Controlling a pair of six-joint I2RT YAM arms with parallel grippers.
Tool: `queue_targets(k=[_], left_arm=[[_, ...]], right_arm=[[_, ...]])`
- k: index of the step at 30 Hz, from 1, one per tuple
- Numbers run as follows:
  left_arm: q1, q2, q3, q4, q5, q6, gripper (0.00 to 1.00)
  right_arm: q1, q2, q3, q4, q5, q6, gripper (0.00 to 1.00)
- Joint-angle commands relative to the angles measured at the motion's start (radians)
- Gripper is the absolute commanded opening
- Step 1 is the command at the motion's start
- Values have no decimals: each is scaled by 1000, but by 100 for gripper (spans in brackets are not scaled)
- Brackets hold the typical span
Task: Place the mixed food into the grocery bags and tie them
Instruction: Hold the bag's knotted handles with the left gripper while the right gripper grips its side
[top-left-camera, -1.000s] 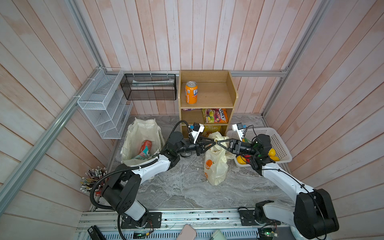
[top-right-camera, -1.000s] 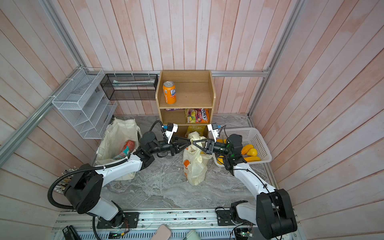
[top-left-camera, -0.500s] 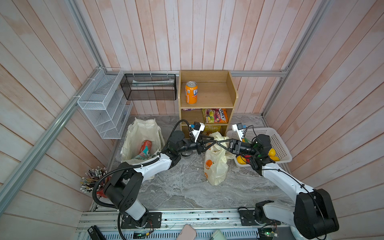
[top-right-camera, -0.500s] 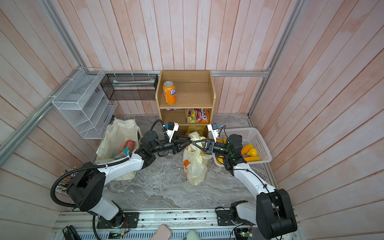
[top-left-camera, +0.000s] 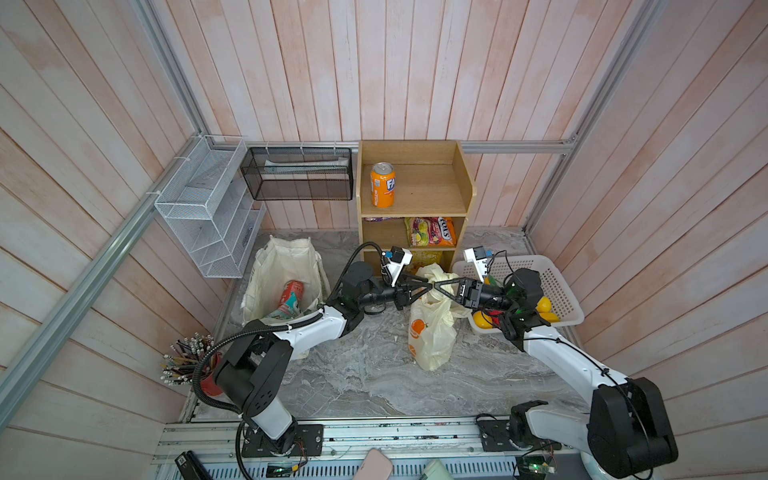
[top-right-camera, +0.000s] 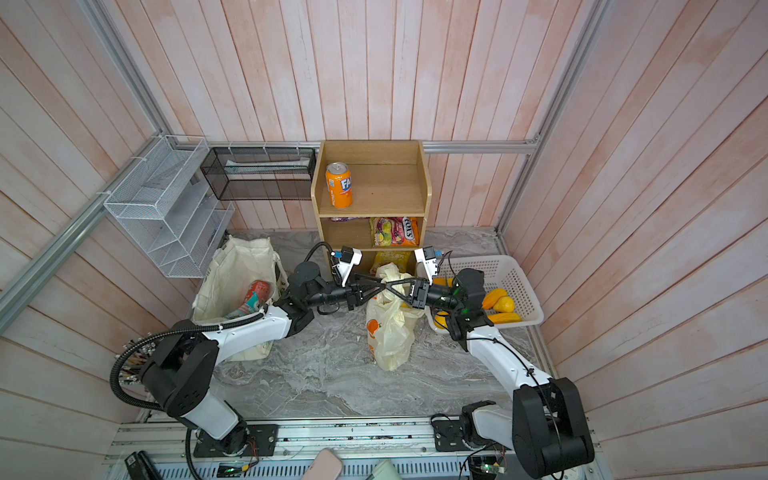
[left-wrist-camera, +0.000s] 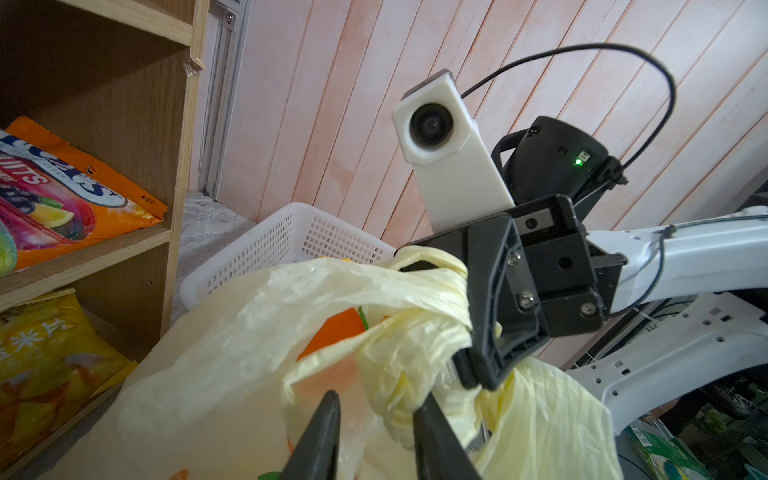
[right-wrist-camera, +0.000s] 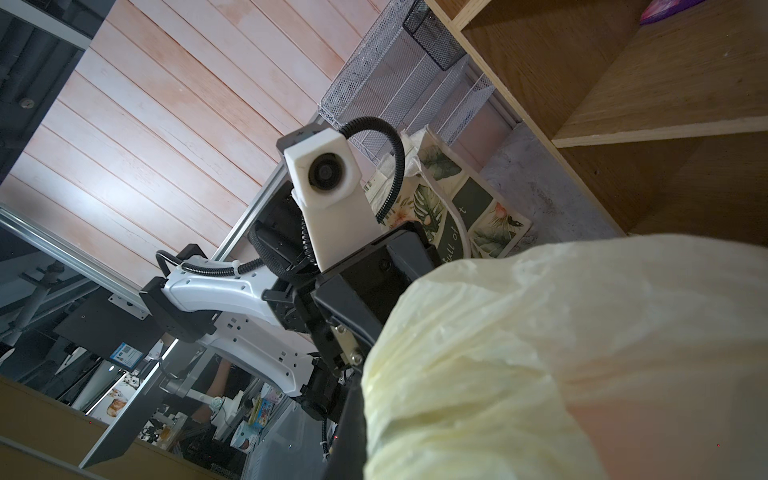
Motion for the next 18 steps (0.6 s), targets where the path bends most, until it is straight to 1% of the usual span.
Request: queue_targets(k=[1, 2, 3, 5, 7, 13, 15, 17, 18], left_arm=[[-7, 9, 34, 8, 29, 20, 32], [-7, 9, 31, 16, 30, 18, 30], [-7, 7, 31, 20, 29, 18, 24], [-7, 5, 34, 23, 29, 16, 10], [-7, 1, 31, 29, 27, 12, 0], [-7, -27, 3, 60, -14, 6, 0], [-2, -39, -11, 63, -45, 5, 0], [5, -54, -30, 65, -86, 4, 0], [7, -60, -38, 66, -99, 4, 0]], right_arm=[[-2, -12, 6, 13, -1, -12, 0], [-2, -10, 7, 12, 0, -10, 0], [-2, -9, 6, 12, -1, -11, 0], [-2, -8, 6, 10, 0, -12, 0], [-2, -8, 6, 6, 1, -14, 0], [-4, -23, 14, -53, 17, -43, 0], [-5, -35, 17, -85, 27, -57, 13], [-7, -54, 24, -141, 46, -84, 31], [-10, -63, 26, -168, 50, -99, 37]])
